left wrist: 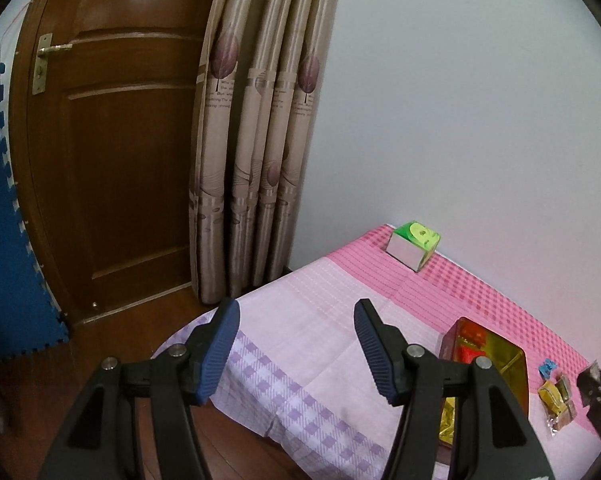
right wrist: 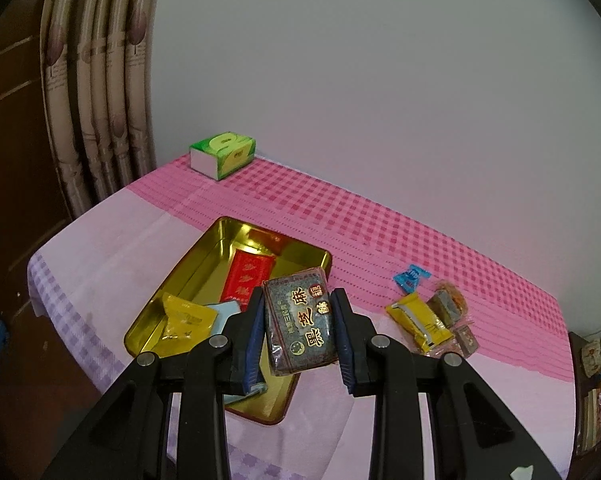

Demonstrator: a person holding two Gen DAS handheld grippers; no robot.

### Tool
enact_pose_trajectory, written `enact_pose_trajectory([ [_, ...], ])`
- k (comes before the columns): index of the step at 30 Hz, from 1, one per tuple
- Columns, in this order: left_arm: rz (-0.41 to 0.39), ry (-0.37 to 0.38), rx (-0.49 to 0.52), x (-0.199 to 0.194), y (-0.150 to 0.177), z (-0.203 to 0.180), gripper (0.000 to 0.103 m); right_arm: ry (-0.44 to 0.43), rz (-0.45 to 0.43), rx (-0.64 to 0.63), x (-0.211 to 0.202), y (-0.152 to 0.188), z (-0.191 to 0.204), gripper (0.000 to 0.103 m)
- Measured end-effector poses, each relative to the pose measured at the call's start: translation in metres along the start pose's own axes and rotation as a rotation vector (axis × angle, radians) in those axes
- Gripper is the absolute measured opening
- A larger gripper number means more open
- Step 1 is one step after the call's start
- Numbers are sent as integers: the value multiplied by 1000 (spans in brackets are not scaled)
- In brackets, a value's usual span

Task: Organize snacks
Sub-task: 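Carry the dark cake with the right gripper over the tin tray, then lower the dark cake into the tray and open the right gripper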

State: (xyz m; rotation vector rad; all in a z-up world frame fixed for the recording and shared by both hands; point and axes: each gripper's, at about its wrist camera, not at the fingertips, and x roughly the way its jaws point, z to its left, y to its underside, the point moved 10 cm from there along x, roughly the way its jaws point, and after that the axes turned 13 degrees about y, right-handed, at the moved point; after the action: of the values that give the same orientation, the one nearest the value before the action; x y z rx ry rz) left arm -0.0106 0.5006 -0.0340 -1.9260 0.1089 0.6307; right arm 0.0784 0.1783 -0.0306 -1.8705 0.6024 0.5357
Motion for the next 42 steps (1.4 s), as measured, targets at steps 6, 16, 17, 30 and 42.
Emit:
enact_pose_trajectory([
  [6,3,3,10,2,1,-3,61,-12,9,-4,4,5,4,29],
  [16,17,15,-2,7,2,-1,61,-18,63,2,27,20,14,29],
  [17,19,14,-5,8,3,-1,61,-21,70,-4,31,24,18,29],
  [30,50,12,1,22,10,0,61,-87,165,-56,72,61,65,29],
  [42,75,30,46,27,16,-17,61,-140,191,3,78,79,57,87],
])
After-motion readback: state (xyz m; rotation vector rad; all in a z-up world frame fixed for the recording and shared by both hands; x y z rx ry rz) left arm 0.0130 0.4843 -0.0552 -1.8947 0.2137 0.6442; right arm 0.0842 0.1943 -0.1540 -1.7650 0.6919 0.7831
